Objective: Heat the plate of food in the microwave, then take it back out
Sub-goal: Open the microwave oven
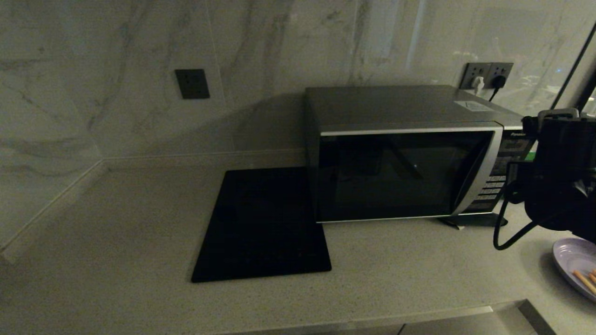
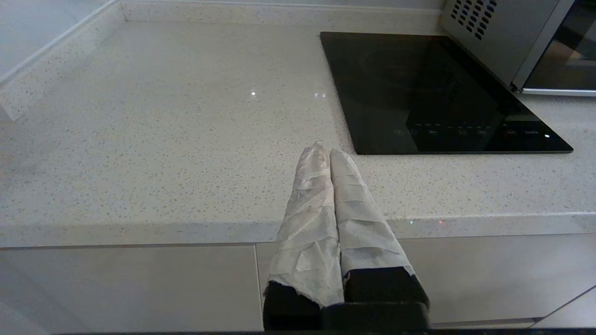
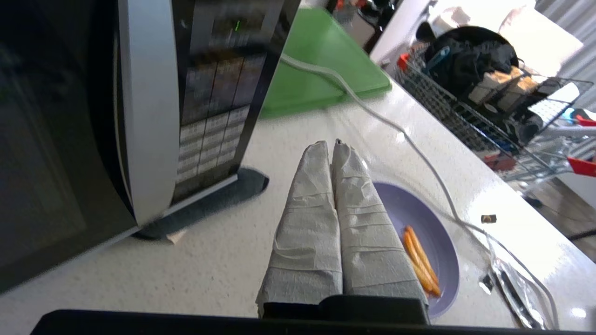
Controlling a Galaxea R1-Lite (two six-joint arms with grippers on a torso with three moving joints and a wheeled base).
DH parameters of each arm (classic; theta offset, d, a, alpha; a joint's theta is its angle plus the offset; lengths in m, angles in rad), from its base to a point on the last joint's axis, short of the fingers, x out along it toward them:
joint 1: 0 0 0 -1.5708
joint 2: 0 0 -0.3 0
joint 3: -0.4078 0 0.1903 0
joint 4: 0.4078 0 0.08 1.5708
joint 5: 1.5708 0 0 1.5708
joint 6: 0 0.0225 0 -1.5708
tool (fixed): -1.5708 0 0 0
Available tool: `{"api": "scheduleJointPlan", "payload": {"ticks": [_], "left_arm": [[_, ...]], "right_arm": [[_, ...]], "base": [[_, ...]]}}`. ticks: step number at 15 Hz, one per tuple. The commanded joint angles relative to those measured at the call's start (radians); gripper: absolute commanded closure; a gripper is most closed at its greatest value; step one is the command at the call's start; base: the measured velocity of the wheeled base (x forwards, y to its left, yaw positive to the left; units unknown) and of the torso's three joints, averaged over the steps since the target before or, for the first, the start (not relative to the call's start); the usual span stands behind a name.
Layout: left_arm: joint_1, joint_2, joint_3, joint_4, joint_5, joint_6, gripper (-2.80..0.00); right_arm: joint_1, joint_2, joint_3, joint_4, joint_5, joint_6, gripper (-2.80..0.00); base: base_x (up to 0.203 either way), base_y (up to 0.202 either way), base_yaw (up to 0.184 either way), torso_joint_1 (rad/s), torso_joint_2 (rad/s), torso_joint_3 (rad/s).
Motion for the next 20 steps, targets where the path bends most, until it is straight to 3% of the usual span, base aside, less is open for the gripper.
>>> {"api": "scheduleJointPlan", "payload": {"ticks": [1,8,12,17,20], "left_arm": [[0.0,0.0,0.0,0.0,0.0,-0.001,0.0],[0.0,0.0,0.0,0.0,0.0,-0.001,0.0],[0.0,0.0,0.0,0.0,0.001,-0.001,0.0],[0.0,0.0,0.0,0.0,0.0,-0.001,0.0],[0.0,0.0,0.0,0.0,0.001,-0.001,0.0]], "right_arm": [[0.002,0.04,-0.001,-0.005,-0.008,0.001,0.0],[0.007,0.028,0.051,-0.005,-0.007,0.116,0.0],[0.072,-0.093,0.102,-0.006,-0.078,0.136,0.0],[0.074,-0.297,0.26,-0.005,-0.076,0.145,0.0],[0.075,-0.254,0.349,-0.005,-0.046,0.275,0.0]], "base": [[0.0,0.0,0.0,0.0,0.0,0.0],[0.0,0.0,0.0,0.0,0.0,0.0],[0.0,0.0,0.0,0.0,0.0,0.0],[0.0,0.0,0.0,0.0,0.0,0.0],[0.0,0.0,0.0,0.0,0.0,0.0]]}}
